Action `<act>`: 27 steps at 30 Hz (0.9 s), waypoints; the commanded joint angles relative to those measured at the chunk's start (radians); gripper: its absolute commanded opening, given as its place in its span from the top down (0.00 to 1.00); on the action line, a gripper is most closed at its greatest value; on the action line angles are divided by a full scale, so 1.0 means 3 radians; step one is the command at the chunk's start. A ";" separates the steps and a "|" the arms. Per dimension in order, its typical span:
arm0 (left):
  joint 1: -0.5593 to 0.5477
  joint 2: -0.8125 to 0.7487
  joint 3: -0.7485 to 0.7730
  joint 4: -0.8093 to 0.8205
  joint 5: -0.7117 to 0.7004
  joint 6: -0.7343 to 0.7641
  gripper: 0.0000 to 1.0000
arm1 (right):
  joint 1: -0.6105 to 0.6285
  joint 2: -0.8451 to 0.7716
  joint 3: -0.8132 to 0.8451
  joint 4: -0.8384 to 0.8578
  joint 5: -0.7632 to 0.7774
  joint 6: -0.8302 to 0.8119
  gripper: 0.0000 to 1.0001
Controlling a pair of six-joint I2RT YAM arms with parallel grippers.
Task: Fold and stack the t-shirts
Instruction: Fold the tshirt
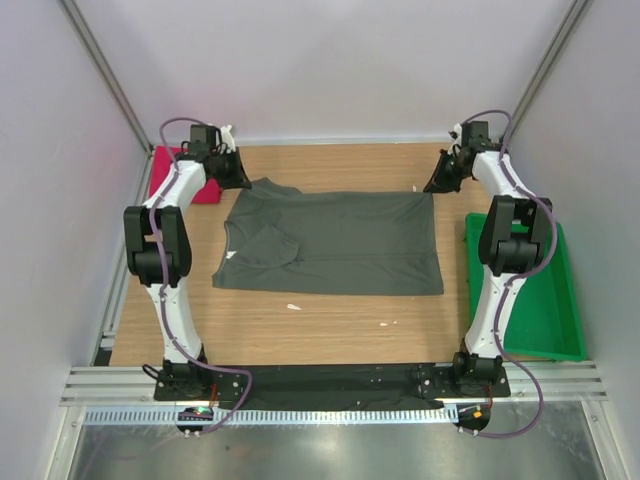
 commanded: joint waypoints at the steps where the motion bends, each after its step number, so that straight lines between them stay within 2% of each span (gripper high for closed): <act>1: 0.0024 -0.0305 -0.0090 0.0106 -0.0050 0.0032 1.00 | -0.0016 -0.0276 -0.0139 -0.0022 0.0064 0.0032 0.99; 8: 0.0024 -0.0581 -0.0386 0.0100 -0.0209 0.0017 1.00 | -0.0016 -0.0516 -0.0528 0.0034 0.0089 0.0006 0.99; 27: 0.0019 -0.1072 -0.1128 0.0055 -0.0316 -0.0065 1.00 | -0.0016 -0.0925 -0.1147 -0.0073 0.0202 0.0124 0.98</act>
